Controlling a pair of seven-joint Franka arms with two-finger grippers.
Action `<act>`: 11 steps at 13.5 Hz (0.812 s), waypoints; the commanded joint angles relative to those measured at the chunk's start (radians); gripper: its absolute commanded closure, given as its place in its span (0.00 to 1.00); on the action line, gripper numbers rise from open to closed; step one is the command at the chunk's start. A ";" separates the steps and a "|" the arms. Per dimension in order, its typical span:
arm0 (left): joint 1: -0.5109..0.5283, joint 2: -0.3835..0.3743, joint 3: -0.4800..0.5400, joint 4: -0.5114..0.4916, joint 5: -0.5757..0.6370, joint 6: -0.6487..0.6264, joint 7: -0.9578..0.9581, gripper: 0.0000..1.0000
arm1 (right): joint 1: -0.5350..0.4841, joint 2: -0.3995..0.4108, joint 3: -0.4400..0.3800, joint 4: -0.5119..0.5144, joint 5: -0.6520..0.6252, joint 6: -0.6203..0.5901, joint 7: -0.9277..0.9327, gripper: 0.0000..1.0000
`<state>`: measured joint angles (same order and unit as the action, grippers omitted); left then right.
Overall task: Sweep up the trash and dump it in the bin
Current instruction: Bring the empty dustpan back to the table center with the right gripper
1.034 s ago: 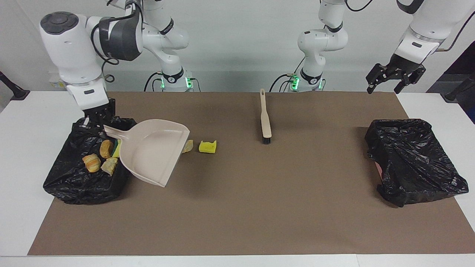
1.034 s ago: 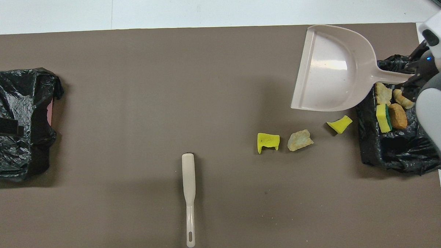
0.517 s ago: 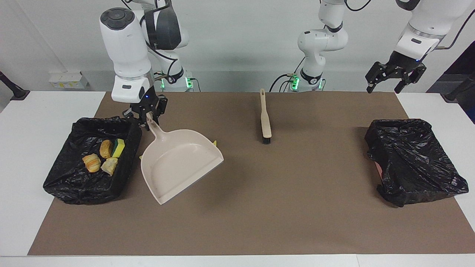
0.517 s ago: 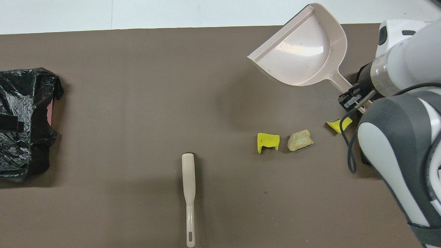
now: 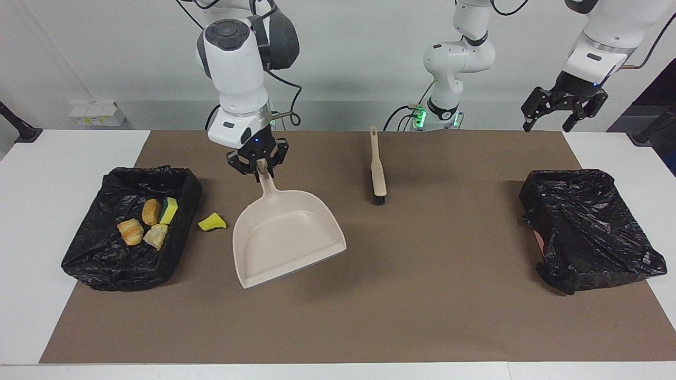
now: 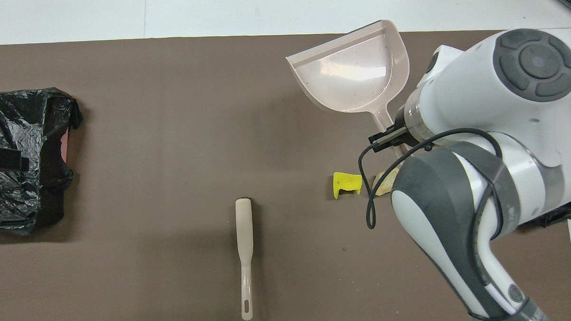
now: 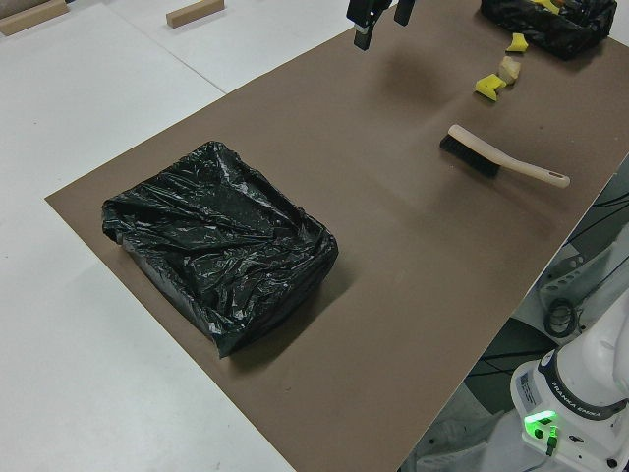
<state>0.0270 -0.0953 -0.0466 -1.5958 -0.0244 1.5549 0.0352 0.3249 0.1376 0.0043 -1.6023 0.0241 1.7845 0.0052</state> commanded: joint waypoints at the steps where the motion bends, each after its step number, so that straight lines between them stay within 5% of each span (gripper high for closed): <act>1: -0.004 -0.004 0.001 0.008 0.000 -0.016 -0.003 0.00 | 0.046 0.092 0.003 0.073 0.033 0.007 0.114 1.00; 11: -0.005 -0.004 -0.001 0.007 0.000 -0.016 -0.003 0.00 | 0.174 0.465 -0.004 0.324 0.059 0.208 0.380 1.00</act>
<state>0.0269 -0.0953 -0.0495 -1.5958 -0.0245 1.5543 0.0352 0.4666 0.4975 0.0071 -1.3816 0.0688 1.9625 0.3234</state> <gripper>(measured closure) 0.000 0.687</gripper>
